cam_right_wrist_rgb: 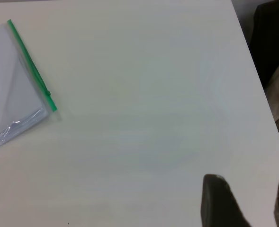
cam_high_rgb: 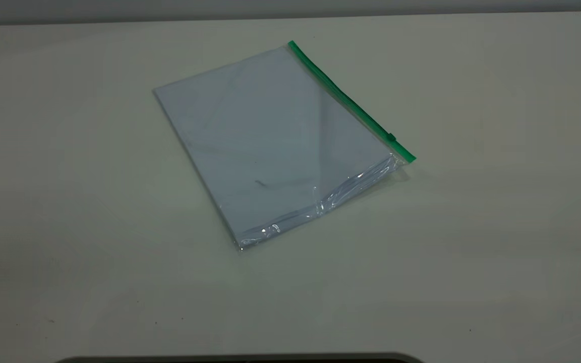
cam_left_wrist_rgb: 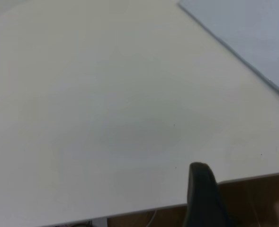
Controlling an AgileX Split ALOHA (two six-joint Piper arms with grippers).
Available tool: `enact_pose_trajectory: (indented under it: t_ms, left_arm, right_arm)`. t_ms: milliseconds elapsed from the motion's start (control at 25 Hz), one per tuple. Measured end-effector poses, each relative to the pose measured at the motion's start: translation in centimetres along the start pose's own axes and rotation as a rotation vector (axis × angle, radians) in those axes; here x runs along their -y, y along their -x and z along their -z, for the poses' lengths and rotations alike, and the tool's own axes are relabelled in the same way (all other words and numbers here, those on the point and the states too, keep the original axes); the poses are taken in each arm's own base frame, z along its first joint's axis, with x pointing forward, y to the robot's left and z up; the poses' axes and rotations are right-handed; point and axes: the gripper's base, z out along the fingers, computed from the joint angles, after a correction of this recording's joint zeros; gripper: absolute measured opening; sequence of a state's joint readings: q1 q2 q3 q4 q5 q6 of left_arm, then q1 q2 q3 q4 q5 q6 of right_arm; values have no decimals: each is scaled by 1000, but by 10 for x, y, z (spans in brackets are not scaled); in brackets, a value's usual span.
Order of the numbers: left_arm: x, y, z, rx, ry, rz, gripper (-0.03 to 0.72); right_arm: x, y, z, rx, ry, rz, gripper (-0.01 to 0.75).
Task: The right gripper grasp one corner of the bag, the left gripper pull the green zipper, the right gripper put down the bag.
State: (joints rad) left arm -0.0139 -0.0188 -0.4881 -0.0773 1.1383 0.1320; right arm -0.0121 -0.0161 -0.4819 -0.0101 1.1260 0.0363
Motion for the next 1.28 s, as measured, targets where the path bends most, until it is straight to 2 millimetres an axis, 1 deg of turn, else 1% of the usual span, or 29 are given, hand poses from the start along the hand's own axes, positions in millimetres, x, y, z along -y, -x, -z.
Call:
enact_pose_trajectory:
  t_ms: [520, 720, 800, 880, 1000, 1120, 1280]
  left_arm:
    - [0, 0, 0, 0, 0, 0, 500]
    - [0, 0, 0, 0, 0, 0, 500]
    - [0, 2, -1, -14, -1, 11, 500]
    - [-1, 10, -4, -35, -4, 39, 500]
    - [-3, 34, -10, -53, -19, 57, 500]
    - [-7, 65, -27, -75, -28, 70, 500]
    - [-14, 103, -57, -127, -28, 43, 502]
  right_arm:
    - [0, 0, 0, 0, 2, -1, 330]
    - [-4, 0, 0, 0, 40, -10, 330]
    - [-8, 1, -1, -6, 83, 5, 330]
    - [-13, 5, -7, -51, 136, 46, 330]
    - [-19, 15, -23, -162, 206, 92, 331]
    - [-24, 29, -44, -235, 255, 113, 357]
    - [-29, 48, -79, -263, 312, 105, 436]
